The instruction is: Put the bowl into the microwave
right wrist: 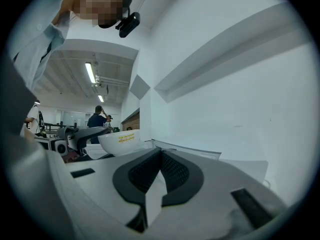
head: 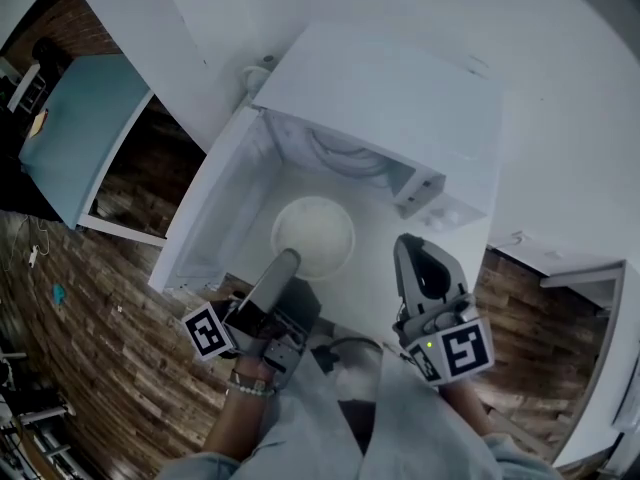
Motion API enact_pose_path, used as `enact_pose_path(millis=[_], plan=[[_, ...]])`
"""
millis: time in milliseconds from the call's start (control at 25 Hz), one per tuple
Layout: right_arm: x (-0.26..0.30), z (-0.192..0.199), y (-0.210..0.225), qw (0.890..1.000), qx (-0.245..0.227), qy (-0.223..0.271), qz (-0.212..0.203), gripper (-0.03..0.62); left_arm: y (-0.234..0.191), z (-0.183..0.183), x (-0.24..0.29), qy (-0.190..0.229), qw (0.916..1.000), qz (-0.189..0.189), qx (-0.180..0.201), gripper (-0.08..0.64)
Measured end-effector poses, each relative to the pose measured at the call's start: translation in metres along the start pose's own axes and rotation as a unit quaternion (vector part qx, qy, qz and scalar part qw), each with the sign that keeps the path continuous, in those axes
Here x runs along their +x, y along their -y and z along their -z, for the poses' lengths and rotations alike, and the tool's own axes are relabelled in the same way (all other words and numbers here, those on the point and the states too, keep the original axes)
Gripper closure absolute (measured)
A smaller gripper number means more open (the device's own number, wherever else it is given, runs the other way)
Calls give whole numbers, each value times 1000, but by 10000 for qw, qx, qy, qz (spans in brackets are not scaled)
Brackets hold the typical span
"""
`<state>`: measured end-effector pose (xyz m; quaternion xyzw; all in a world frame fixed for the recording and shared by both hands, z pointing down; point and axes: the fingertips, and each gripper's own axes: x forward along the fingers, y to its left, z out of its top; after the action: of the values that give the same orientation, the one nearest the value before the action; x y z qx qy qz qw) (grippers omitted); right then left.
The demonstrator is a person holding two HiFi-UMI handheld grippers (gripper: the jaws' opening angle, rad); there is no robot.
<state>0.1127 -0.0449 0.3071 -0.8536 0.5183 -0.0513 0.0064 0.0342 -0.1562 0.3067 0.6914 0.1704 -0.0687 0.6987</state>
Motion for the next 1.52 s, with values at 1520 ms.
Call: enact_pose_path(millis=[1520], plan=[[15, 6, 41, 10000, 14, 60, -54, 589, -45, 12, 75, -465, 9982, -373, -99, 318]])
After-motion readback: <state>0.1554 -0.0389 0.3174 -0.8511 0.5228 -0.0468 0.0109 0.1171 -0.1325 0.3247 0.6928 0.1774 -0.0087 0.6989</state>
